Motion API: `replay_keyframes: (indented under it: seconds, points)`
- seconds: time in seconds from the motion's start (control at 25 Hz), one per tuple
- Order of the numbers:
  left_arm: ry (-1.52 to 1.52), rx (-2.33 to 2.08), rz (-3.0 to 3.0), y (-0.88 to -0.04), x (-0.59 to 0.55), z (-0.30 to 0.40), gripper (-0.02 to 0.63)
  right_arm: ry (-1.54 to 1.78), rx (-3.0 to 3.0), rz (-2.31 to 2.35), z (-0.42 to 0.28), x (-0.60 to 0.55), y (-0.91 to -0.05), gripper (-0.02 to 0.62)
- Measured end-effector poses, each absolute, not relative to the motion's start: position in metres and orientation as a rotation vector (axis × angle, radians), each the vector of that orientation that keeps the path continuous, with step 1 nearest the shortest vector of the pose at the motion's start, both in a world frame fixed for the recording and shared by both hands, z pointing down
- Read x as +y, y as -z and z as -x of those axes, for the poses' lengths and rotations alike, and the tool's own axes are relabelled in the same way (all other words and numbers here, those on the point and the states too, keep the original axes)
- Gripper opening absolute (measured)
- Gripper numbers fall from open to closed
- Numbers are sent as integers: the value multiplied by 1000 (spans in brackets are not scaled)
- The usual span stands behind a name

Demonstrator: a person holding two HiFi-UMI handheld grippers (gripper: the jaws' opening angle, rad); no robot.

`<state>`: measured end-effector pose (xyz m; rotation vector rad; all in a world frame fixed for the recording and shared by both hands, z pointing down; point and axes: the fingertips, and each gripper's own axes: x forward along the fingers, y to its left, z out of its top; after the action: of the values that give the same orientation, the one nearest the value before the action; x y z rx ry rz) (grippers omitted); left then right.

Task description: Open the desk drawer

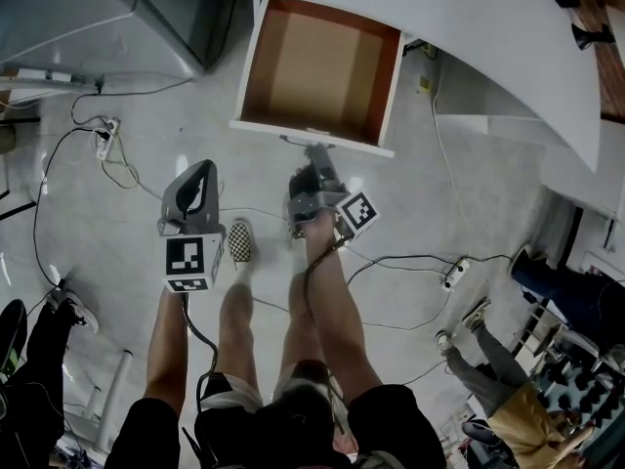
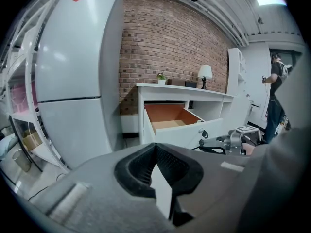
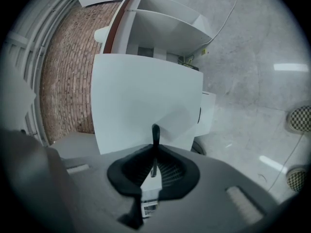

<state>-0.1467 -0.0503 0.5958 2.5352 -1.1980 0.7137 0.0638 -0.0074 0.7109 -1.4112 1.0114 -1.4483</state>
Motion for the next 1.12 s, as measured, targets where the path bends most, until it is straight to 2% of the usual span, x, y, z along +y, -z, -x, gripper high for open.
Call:
replay_keyframes:
  seconds: [1.12]
  points:
    - [-755,-1167,-2536,-606,-51,147,11,1400,995,1421,-66,1,-714,31]
